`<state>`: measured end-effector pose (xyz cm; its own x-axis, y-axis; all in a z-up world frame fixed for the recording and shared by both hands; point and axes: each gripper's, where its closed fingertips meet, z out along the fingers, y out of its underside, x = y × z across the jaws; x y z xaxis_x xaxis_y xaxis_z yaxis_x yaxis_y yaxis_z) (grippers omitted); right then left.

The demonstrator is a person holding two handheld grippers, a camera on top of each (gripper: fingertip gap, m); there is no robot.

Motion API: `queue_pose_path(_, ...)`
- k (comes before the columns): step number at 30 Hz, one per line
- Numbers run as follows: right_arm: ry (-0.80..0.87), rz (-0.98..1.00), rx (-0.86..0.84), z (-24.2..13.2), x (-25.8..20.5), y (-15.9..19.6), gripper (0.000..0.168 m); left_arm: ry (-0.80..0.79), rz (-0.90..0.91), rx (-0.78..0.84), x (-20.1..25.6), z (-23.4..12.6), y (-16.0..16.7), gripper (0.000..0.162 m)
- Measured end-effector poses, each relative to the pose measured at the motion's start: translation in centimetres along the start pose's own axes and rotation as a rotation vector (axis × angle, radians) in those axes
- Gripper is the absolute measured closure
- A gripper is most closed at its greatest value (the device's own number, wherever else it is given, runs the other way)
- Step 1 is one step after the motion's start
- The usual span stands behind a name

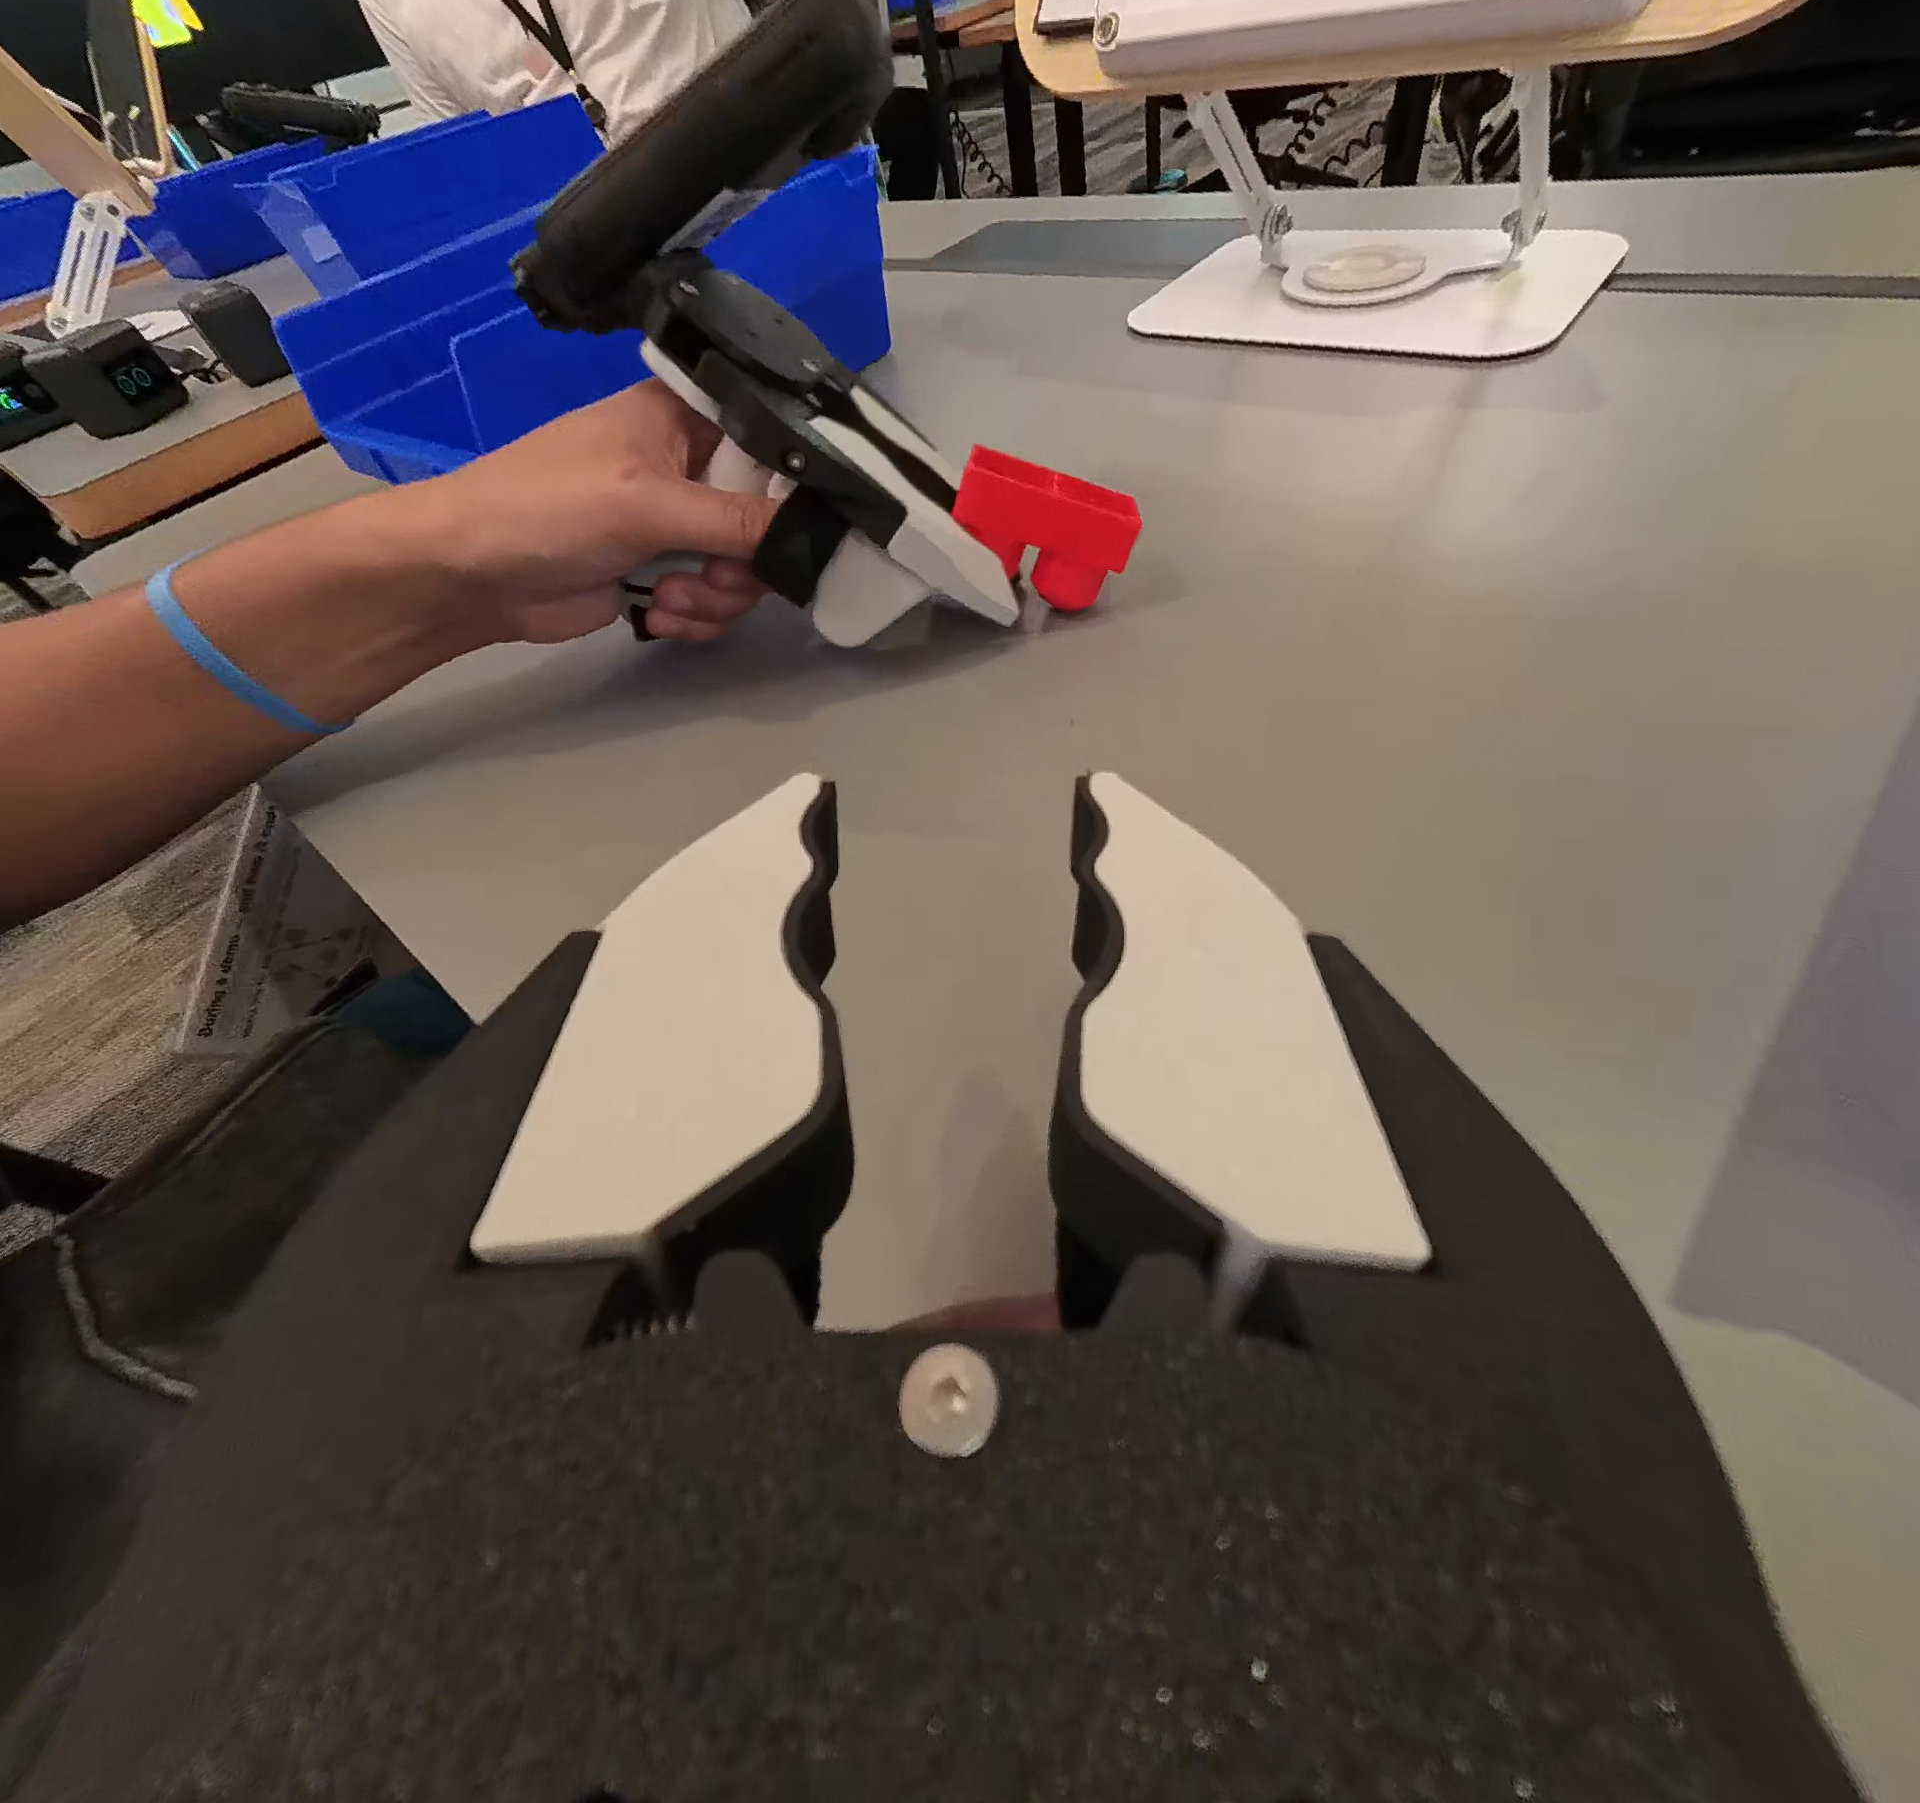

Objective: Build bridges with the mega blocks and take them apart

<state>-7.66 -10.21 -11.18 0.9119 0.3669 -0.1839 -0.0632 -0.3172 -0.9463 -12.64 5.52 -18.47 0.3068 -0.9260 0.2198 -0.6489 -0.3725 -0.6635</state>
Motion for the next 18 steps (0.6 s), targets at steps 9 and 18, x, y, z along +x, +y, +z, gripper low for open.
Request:
queue_pose_path(9,0.083,0.025,-0.158,3.4,0.2,0.6,0.107,0.021,-0.023,-0.008,1.9,-3.6,3.4,0.103)
queue_pose_path(18,0.208,-0.139,-0.301,13.6,0.2,-1.3,0.085,-0.001,-0.166,0.284,7.1,-12.7,9.8,0.105)
